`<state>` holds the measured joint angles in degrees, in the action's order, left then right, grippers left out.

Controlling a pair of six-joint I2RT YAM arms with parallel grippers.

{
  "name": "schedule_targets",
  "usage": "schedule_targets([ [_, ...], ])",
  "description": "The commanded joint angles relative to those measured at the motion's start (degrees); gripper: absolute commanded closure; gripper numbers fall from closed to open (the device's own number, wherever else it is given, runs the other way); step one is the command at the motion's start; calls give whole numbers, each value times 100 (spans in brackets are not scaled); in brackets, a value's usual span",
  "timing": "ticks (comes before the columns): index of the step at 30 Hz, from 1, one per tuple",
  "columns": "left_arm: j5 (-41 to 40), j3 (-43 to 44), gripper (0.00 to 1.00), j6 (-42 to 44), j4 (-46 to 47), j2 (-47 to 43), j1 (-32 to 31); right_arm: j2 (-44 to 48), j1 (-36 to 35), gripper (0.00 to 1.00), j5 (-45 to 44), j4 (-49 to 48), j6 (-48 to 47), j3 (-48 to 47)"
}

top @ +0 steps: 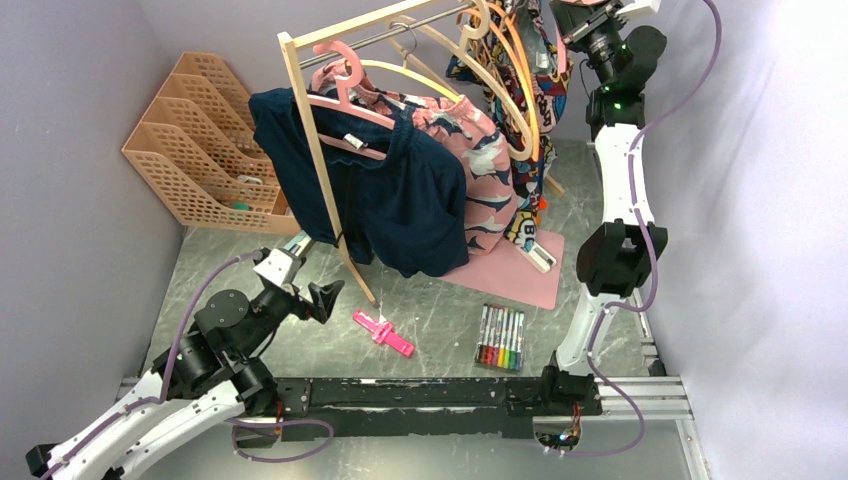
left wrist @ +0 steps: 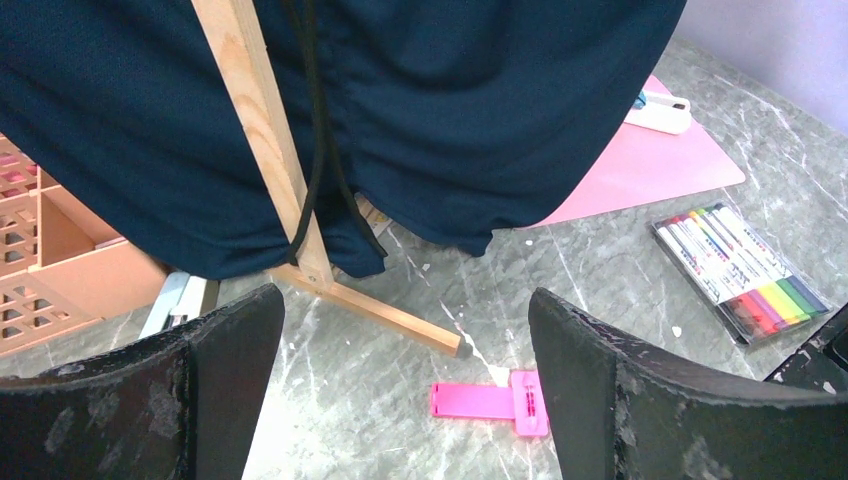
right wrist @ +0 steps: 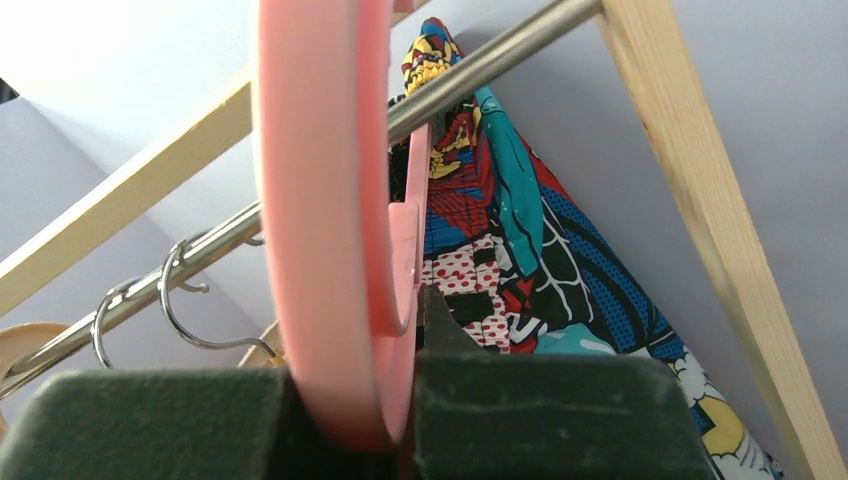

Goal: Place the shorts on the hanger
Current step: Place the hanger at the clothesline.

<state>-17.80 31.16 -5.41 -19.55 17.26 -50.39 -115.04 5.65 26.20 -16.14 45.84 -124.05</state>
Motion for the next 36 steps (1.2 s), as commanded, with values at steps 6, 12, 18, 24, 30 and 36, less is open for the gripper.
schedule_targets([
  [6,22,67,4,-13,87,10,116,-315,-312,100,-9,295,-502,-743],
  [12,20,66,4,-22,90,14,142,-434,-426,100,1,330,-559,-741],
  [18,60,45,4,-13,113,21,176,-502,-464,100,17,293,-558,-744],
  [24,101,40,4,4,126,28,209,-609,-510,100,19,328,-542,-897],
  [30,94,40,4,-7,127,23,223,-692,-565,100,22,305,-523,-945],
  [36,118,44,4,5,129,58,229,-784,-641,100,20,403,-565,-1104],
])
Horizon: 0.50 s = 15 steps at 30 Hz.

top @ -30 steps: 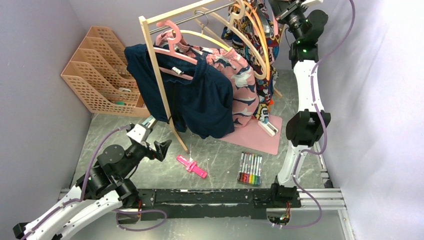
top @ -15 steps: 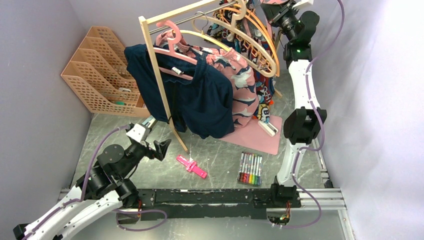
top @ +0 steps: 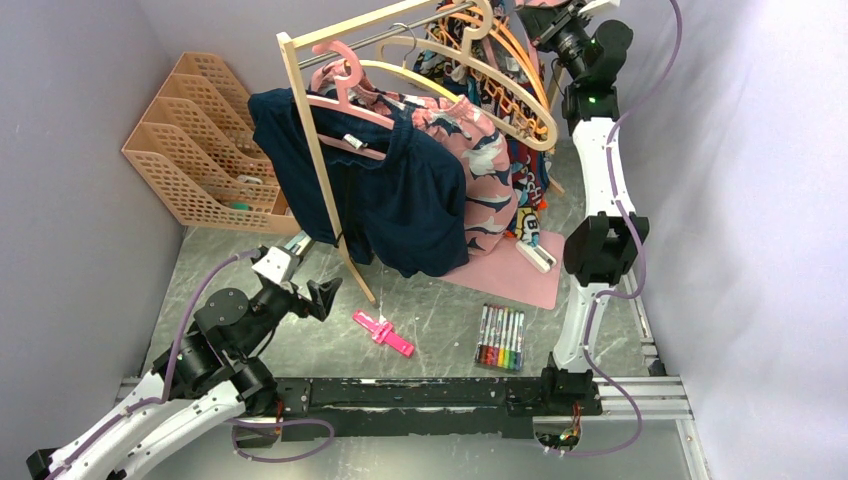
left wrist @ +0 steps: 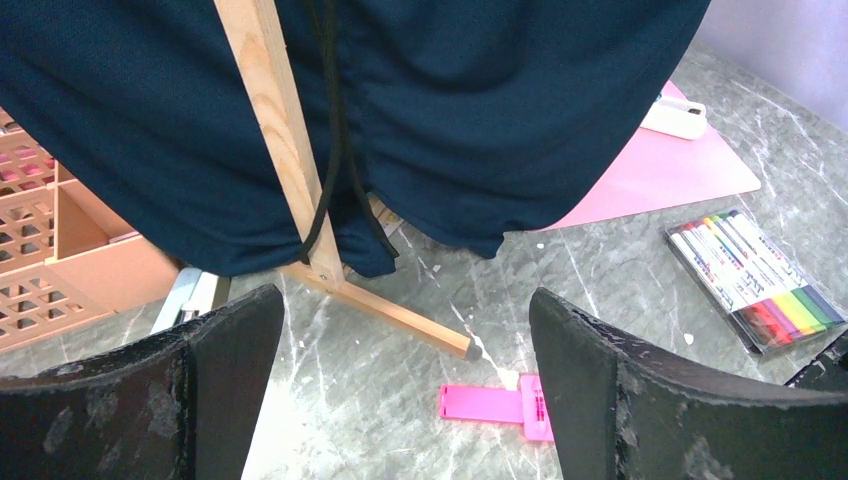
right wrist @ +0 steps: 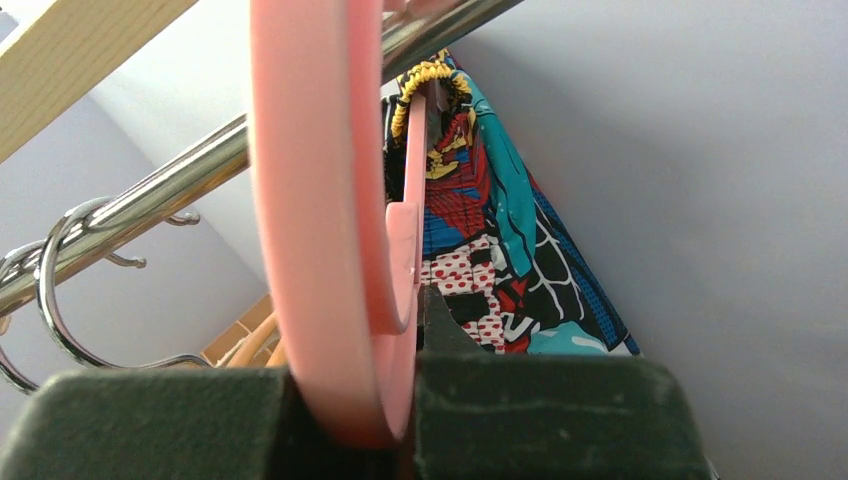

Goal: Place the shorts on the hanger
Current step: Place the hanger at the clothesline.

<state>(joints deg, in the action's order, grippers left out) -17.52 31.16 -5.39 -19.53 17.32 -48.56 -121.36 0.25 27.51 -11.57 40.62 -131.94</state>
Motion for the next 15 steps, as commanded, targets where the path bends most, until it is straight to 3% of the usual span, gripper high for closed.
schedule_targets([
  [1,98,42,4,3,125,53,48,-168,-108,100,-114,-41,-52,-330],
  [15,98,40,4,-3,125,34,62,-265,-172,100,-84,164,-141,-423],
])
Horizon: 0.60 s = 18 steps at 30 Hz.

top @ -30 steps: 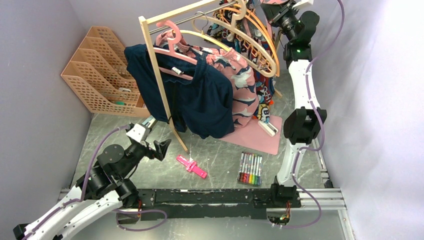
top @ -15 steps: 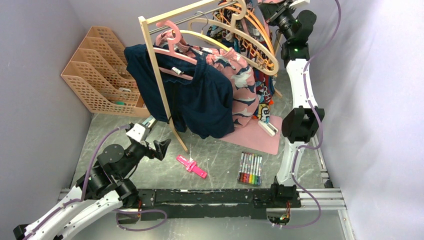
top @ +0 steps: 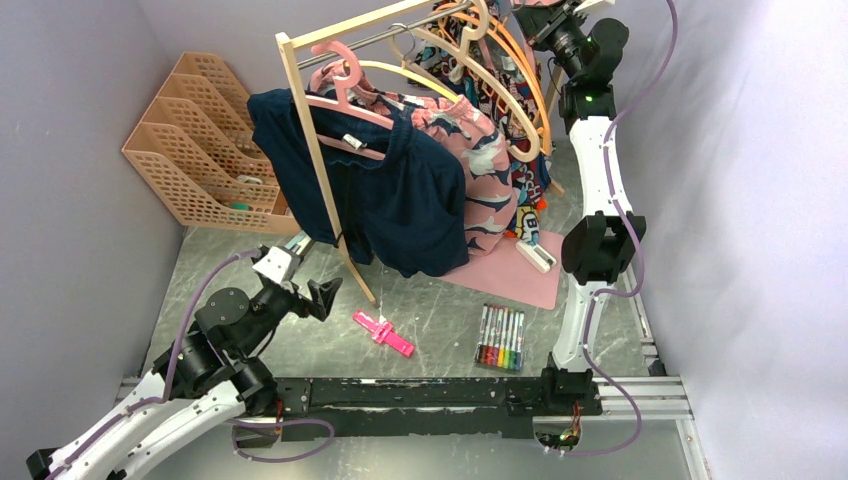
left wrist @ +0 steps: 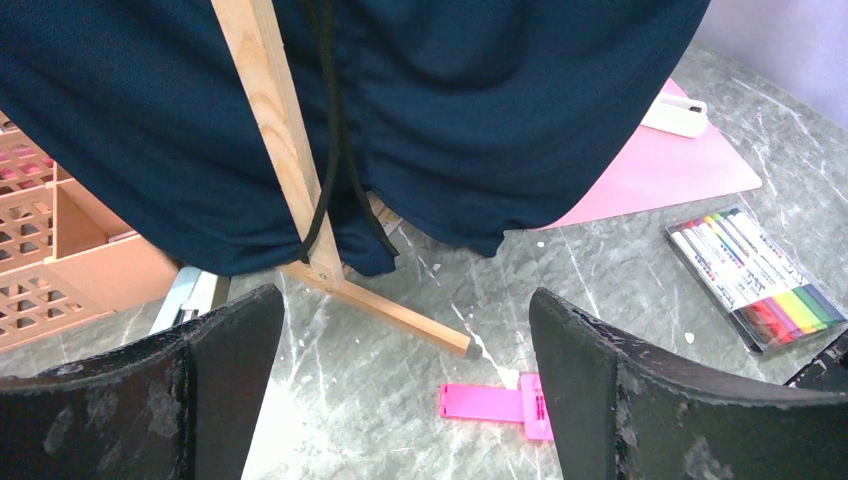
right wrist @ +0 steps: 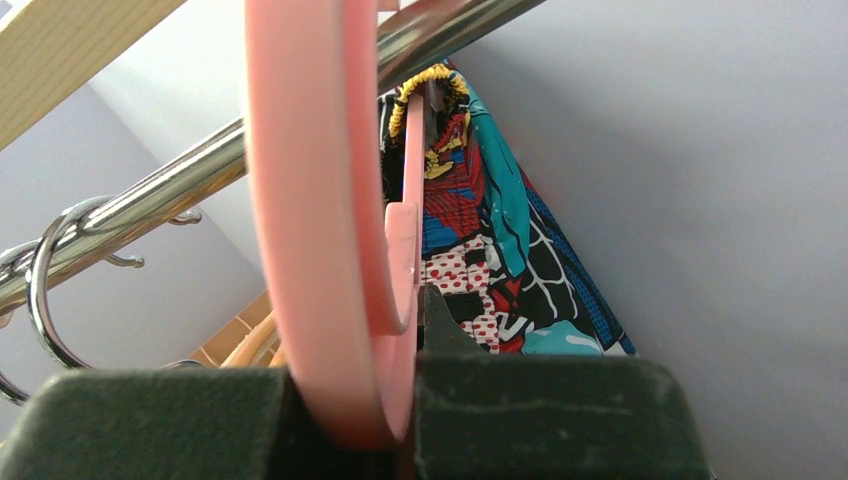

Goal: Place the shorts on the hanger
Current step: Place the hanger at the clothesline.

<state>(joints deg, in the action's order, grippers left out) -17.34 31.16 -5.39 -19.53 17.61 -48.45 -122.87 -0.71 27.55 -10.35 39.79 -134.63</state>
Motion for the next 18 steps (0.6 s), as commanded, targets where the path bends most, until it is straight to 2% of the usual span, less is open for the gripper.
schedule_targets([
  [1,82,40,4,-3,124,5,50,-121,-82,100,-92,76,-67,-144],
  [9,82,40,4,3,125,-10,59,-115,-114,100,53,-104,87,36],
  [18,51,31,4,5,120,-80,60,34,-88,100,132,-1156,1357,628],
])
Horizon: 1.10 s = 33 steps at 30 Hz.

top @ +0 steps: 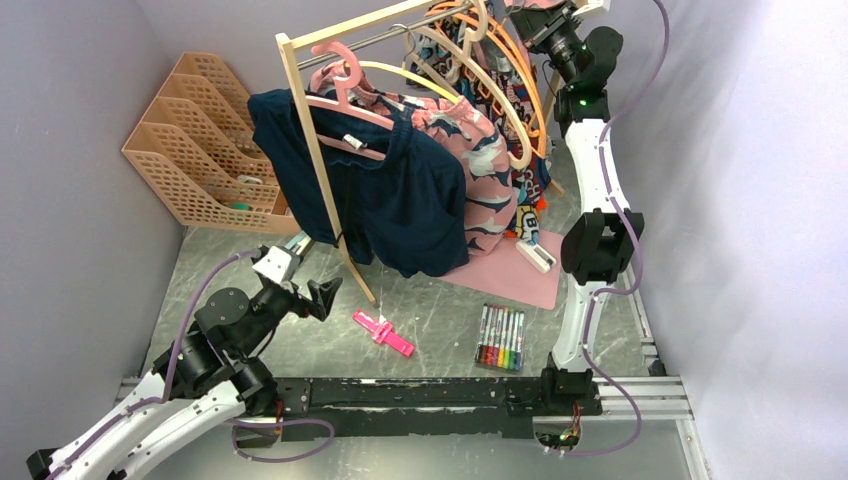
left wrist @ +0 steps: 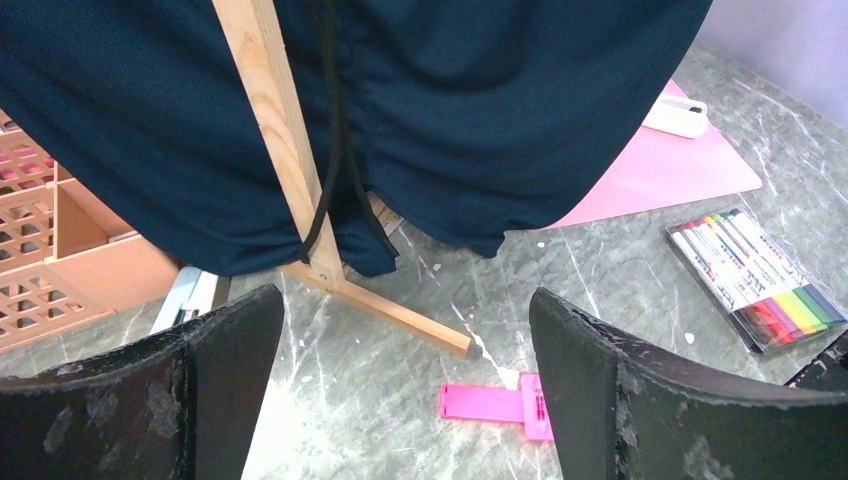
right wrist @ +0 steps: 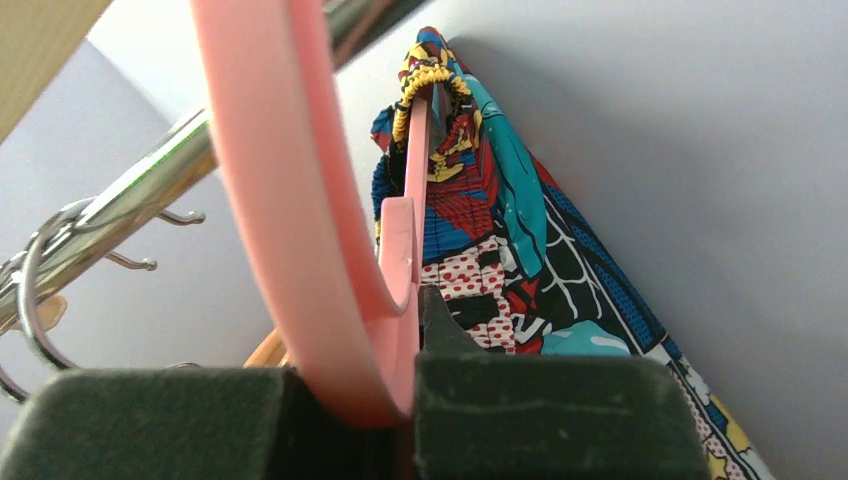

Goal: Place the shorts on the hanger
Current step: Place the hanger at the clothesline.

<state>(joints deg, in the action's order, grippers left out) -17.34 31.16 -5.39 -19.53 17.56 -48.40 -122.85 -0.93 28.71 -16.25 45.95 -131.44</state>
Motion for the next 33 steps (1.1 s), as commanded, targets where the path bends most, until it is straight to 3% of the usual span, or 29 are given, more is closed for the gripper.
schedule_targets([
  [1,47,31,4,18,117,-72,59,54,-65,100,12,-641,831,350],
  [12,82,31,3,29,120,-62,57,5,-65,100,-23,182,312,91],
  [25,91,40,4,37,125,-23,63,114,-74,100,-509,1753,-980,-13],
  [33,131,37,3,51,123,-34,72,313,-67,86,-568,1884,-1182,235],
])
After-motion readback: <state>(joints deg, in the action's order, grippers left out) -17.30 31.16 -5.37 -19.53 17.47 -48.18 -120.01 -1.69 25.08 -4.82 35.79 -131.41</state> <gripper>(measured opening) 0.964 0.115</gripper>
